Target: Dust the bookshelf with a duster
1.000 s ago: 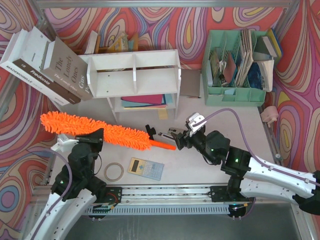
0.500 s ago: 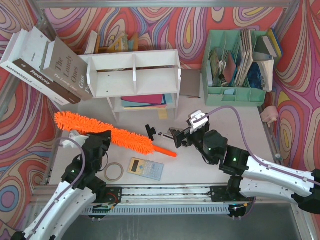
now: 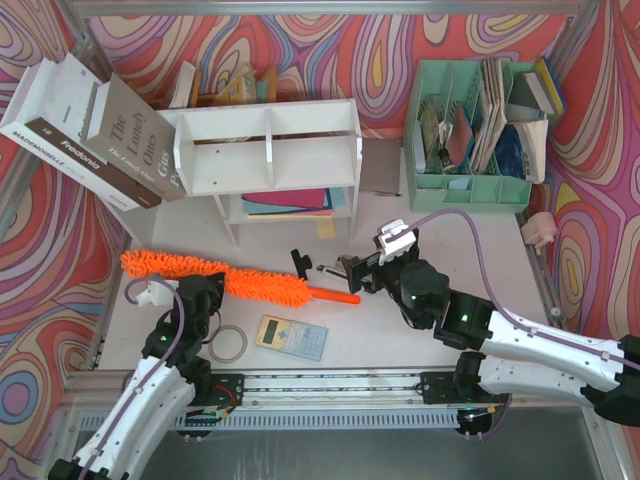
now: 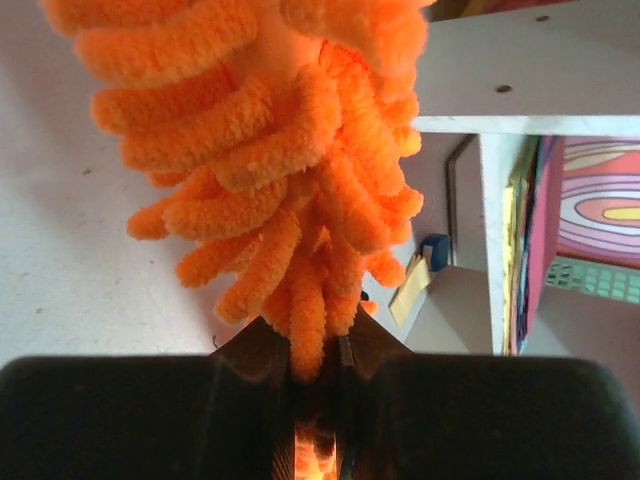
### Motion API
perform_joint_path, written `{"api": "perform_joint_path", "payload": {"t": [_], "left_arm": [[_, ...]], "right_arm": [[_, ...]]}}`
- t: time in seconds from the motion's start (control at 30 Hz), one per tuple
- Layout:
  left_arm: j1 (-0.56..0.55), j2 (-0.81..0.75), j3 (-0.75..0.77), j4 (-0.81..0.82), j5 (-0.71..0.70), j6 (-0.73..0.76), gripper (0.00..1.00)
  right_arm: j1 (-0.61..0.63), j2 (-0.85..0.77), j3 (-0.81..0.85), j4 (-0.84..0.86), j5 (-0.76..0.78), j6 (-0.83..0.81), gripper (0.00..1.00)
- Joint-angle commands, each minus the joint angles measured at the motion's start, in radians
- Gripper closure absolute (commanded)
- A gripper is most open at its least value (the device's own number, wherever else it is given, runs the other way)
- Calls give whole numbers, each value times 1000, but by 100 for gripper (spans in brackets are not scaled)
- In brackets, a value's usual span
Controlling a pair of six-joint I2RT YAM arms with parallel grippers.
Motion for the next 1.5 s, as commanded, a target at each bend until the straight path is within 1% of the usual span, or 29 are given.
{"api": "perform_joint_path", "payload": {"t": [0.0,0.03,0.07,0.1,0.23,0.33,0.43,0.5,0.67,0.73,0.87,1.0,1.03,1.1,1.13,1.23,1.33,1.4,1.43,1.47], "left_arm": [[58,25,-33,96,61,-31,100],[68,41,-33,95,68,-28,98],[74,57,-32,94,80,-24,94],[83,80,-28,92,88,-18,91],[97,174,-12,105,124,27,90],[108,229,-9,121,152,37,88],[112,251,-20,131,157,23,88],[114,247,-21,122,149,21,85],[114,196,-6,34,118,11,64],[114,171,8,-54,100,-4,54],[117,109,20,-150,62,-2,46],[120,58,30,-189,49,19,37],[120,51,40,-199,51,32,33],[120,42,75,-220,66,74,10],[120,40,95,-239,73,97,3],[120,10,153,-277,53,140,2],[120,-47,163,-141,42,323,2],[120,-66,180,-70,41,447,2],[120,-68,193,-58,27,514,2],[120,-62,209,-67,-8,532,2]], "right_arm": [[-3,15,12,14,31,40,1],[-3,20,12,15,31,46,1],[-4,25,12,15,32,51,1],[-4,33,14,13,39,60,1],[-4,55,23,0,78,94,1],[-4,73,33,-28,148,150,1],[-4,89,49,-68,211,195,1],[-5,92,49,-84,250,219,1],[-7,72,43,-102,305,258,1],[-11,59,36,-104,321,278,1],[-18,38,27,-116,354,321,1],[-29,29,24,-113,354,319,1],[-31,30,25,-113,353,314,1],[-34,30,30,-117,353,311,1],[-35,32,32,-117,353,307,1],[-40,31,37,-117,354,299,1],[-57,26,35,-96,339,291,1],[-81,21,39,-80,300,272,1],[-96,21,45,-78,276,264,1],[-110,24,53,-83,257,263,1]]}}
